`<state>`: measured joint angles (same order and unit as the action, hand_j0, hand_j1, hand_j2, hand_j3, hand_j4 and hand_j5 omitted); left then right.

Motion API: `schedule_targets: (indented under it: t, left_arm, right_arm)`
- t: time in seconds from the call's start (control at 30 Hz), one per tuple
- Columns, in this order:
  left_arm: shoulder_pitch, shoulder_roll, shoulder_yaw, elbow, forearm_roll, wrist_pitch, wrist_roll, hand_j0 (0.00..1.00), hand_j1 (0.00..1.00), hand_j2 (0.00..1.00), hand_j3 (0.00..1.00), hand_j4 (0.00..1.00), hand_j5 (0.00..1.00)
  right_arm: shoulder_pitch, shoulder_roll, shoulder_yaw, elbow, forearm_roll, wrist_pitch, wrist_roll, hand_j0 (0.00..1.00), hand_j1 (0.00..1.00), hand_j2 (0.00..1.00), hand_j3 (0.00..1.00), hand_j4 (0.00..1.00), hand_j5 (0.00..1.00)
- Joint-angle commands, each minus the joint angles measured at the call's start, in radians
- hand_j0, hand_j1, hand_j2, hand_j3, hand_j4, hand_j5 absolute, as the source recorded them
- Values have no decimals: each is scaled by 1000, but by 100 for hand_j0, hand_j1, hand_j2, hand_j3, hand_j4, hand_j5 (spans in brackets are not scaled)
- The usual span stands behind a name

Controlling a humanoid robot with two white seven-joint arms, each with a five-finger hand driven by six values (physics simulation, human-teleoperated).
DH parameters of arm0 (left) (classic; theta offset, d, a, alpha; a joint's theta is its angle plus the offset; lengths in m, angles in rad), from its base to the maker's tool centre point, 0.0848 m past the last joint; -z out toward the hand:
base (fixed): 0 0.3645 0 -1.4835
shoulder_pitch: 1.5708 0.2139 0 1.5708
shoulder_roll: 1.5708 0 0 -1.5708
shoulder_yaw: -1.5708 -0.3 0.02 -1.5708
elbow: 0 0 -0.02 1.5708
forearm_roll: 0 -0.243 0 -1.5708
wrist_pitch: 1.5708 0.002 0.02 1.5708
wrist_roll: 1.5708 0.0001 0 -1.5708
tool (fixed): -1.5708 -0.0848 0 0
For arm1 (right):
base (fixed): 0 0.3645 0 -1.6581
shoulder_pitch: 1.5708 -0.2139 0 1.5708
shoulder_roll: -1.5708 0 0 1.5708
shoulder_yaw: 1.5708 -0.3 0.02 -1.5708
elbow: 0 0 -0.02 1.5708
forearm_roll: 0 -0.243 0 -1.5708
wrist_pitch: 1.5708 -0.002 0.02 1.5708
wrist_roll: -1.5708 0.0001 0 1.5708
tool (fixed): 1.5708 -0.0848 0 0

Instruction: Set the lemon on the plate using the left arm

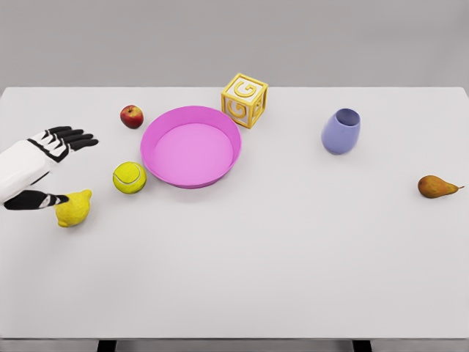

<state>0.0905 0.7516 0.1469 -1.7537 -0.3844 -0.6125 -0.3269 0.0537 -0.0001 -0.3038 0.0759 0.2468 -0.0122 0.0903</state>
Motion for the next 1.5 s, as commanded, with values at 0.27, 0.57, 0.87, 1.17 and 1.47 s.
schedule_targets:
  t: [0.27, 0.57, 0.87, 1.17, 1.47]
  left_arm:
    - [-2, 26, 36, -3, 13, 2, 0, 100, 100, 100, 100, 100, 100]
    - [11, 123, 28, -46, 24, 2, -284, 100, 100, 100, 100, 100, 100]
    - [6, 124, 28, -32, 50, 2, -284, 100, 100, 100, 100, 100, 100]
    - [12, 112, 2, 19, -7, 2, -284, 100, 100, 100, 100, 100, 100]
    - [5, 95, -36, 20, -51, 2, -284, 100, 100, 100, 100, 100, 100]
  right_arm:
    - [0, 0, 0, 1, 0, 0, 0, 100, 100, 100, 100, 100, 100]
    - [0, 0, 0, 1, 0, 0, 0, 100, 100, 100, 100, 100, 100]
    - [0, 0, 0, 1, 0, 0, 0, 100, 100, 100, 100, 100, 100]
    - [0, 0, 0, 1, 0, 0, 0, 100, 100, 100, 100, 100, 100]
    - [0, 0, 0, 1, 0, 0, 0, 100, 100, 100, 100, 100, 100]
